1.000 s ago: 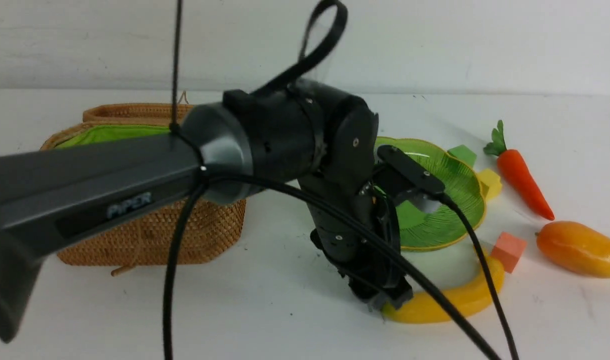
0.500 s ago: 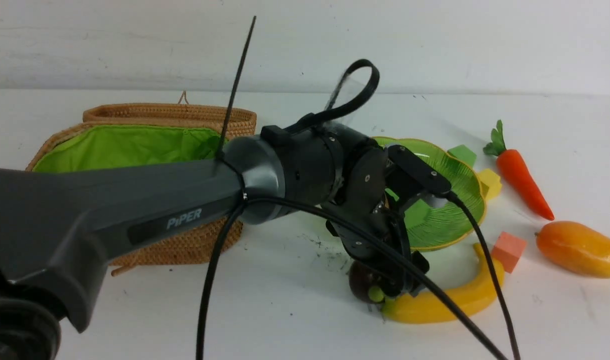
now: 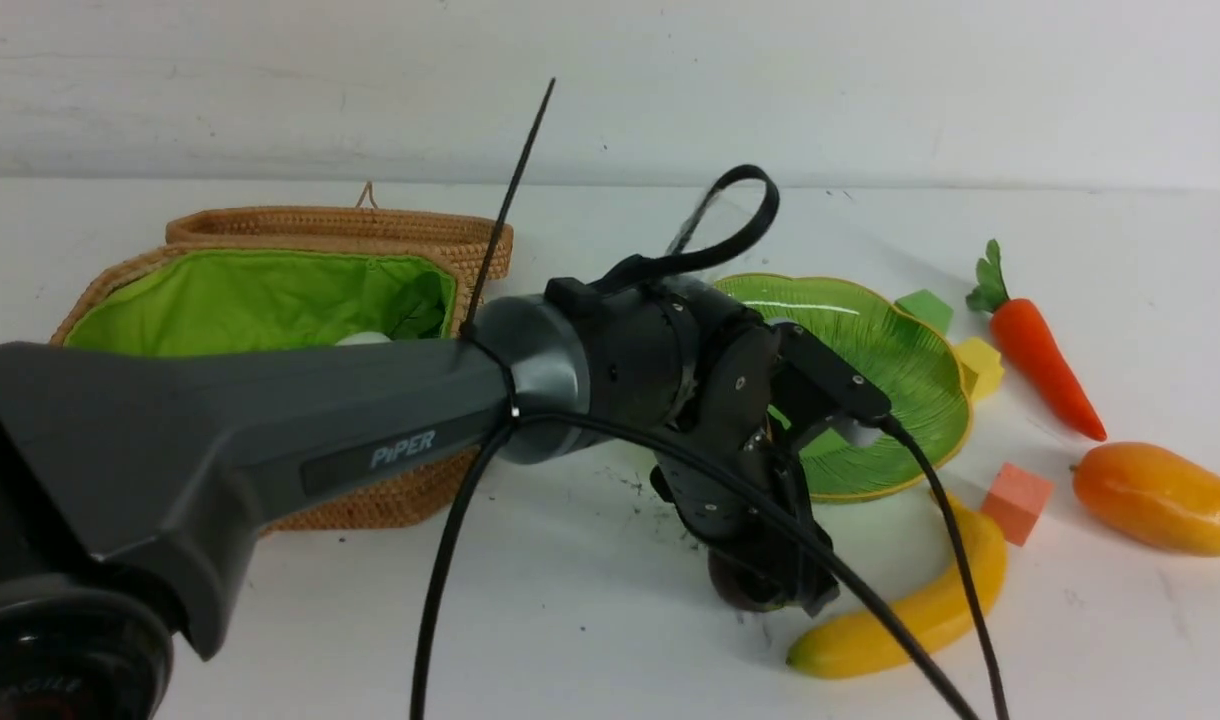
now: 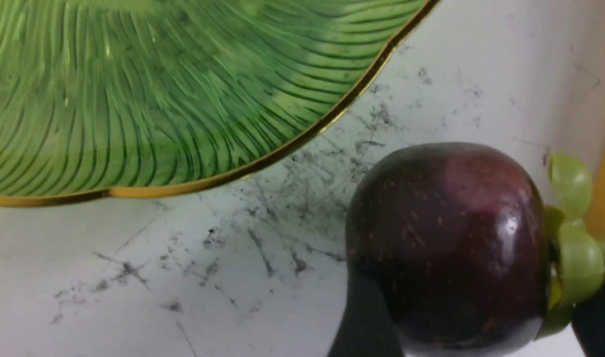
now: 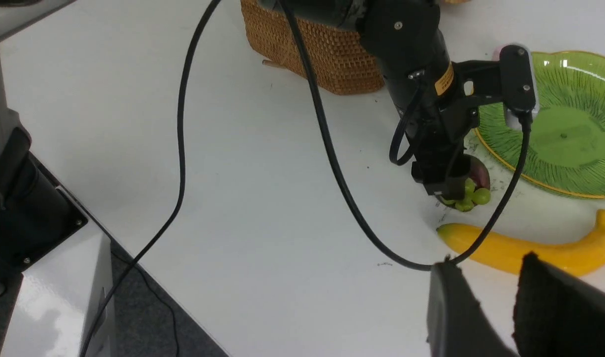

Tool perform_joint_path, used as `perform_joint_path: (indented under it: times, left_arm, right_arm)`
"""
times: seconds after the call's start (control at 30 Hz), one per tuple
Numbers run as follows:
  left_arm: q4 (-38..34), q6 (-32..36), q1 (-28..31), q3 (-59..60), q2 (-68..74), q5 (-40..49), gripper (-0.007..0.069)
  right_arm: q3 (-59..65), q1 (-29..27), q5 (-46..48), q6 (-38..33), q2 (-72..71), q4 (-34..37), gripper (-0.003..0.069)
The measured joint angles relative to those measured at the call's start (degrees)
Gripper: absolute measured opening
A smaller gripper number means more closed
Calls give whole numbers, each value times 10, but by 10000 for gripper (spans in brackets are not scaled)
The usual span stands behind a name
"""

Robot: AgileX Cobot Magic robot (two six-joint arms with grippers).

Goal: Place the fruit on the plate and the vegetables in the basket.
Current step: Grab a mangosteen with your left arm and put it on the plate on the right

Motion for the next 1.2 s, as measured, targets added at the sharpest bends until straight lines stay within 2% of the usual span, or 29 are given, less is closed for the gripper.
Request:
perform_joint_path:
  times: [0.2, 0.27, 0.37, 0.43, 0.47, 0.9, 0.97, 1.07, 1.13, 1.2]
  left_arm:
    - [12, 0, 0, -2, -5, 30, 346]
    - [15, 0, 0, -3, -6, 36, 257]
    - [25, 0, 0, -5, -6, 43, 80]
    - [22, 0, 0, -5, -6, 49, 0]
    - [22, 0, 0, -4, -3, 54, -13]
    - [25, 0, -1, 1, -29, 116, -11]
    - [22, 0, -2, 1, -42, 124, 15]
    - [7, 0, -4, 1, -66, 124, 119]
    - [-8, 0, -4, 1, -75, 112, 239]
    - [-26, 0, -5, 1, -76, 88, 395]
  right_arm:
    - [0, 0, 0, 0, 0, 1, 202]
    - [0, 0, 0, 0, 0, 1, 202]
    - [0, 0, 0, 0, 0, 1, 204]
    - [0, 0, 0, 0, 0, 1, 204]
    - [0, 0, 0, 0, 0, 1, 204]
    - [0, 0, 0, 0, 0, 4, 202]
    - [0, 0, 0, 0, 0, 4, 202]
    - [0, 0, 0, 0, 0, 4, 202]
    - [0, 0, 0, 0, 0, 4, 202]
    - [0, 0, 0, 0, 0, 4, 203]
